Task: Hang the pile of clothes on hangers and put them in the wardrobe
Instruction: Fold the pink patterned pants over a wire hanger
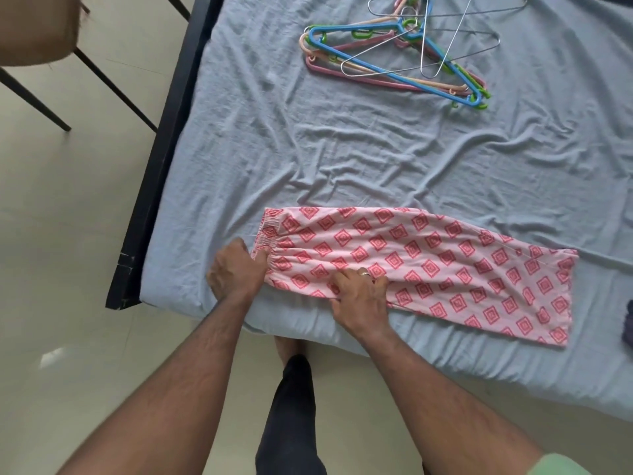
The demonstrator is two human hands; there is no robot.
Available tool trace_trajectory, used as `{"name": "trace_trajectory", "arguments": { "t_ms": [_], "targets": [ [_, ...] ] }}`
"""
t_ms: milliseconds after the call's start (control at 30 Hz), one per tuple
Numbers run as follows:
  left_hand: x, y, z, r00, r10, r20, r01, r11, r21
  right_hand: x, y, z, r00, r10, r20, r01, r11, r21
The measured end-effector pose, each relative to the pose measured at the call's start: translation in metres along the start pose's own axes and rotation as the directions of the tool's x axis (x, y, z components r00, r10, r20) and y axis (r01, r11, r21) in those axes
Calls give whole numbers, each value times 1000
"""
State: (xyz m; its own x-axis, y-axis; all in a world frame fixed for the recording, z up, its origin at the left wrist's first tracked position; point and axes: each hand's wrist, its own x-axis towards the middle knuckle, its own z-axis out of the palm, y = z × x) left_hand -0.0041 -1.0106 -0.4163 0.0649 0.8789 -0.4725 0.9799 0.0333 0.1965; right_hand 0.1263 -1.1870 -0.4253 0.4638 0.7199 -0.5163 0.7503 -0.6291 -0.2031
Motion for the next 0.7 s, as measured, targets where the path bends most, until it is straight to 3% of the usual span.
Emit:
{"name": "trace_trajectory", "arguments": {
  "t_ms": [167, 333, 467, 600, 700],
  "targets": [
    [-17, -21, 8, 980, -126, 155, 133, 991, -34, 3, -17, 0, 996, -93, 2, 92, 995, 31],
    [-17, -23, 12, 971, -137, 198, 186, 948, -258, 5, -22, 3, 996, -79, 27, 77, 994, 81],
    [-18, -27, 3, 991, -65, 118, 103, 927, -361, 4, -21, 2, 993, -116, -30, 119, 978, 171],
    [-9, -42, 0, 987, -12, 159, 40, 984, -175, 3, -31, 2, 987, -141, 78, 127, 980, 156],
    [-3, -36, -2, 990, 73, 117, -49, 980, -192, 6, -32, 2, 995, -75, 67, 55, 965, 257]
  ]
}}
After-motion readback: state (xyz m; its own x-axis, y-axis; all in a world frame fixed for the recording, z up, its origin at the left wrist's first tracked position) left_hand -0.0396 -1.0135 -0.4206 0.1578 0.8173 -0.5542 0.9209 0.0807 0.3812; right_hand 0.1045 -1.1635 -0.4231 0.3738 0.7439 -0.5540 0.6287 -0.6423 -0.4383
